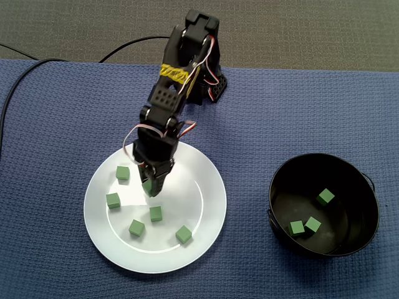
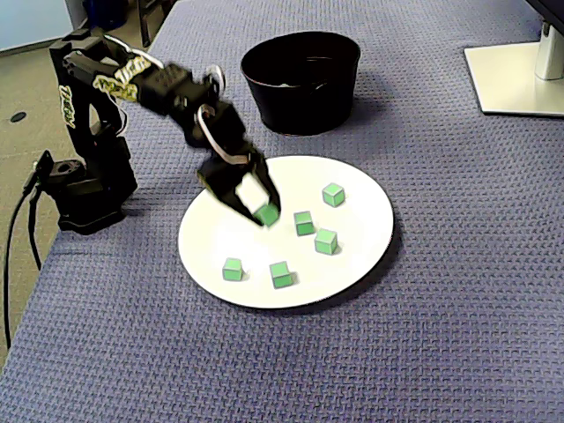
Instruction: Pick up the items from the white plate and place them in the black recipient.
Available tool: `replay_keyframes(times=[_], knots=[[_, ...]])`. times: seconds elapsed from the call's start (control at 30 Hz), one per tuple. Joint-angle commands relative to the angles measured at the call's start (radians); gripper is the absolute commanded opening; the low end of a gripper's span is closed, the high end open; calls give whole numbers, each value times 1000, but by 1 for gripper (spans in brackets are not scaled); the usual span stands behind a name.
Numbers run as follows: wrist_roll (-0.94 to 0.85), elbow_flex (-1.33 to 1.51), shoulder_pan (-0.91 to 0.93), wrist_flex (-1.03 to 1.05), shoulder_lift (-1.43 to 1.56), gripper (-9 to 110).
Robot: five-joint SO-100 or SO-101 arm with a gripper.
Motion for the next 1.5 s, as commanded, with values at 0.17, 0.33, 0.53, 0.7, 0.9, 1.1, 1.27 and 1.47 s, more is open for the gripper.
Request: replay_keyframes(times=[0.17,0.33,0.53,0.7,0.9,1.1,1.27,1.47], knots=[[385,-733,-350,574,278,0],[433,-994,-710,569,179,0],[405,-1241,-933,545,-190,0],[411,-1256,-966,526,-419,0],[469,-1074,-983,400,-462,21],[433,-1055,-923,526,-302,40],[222,-965,-735,652,-2,41],[-405,-828,-350,966,164,39]])
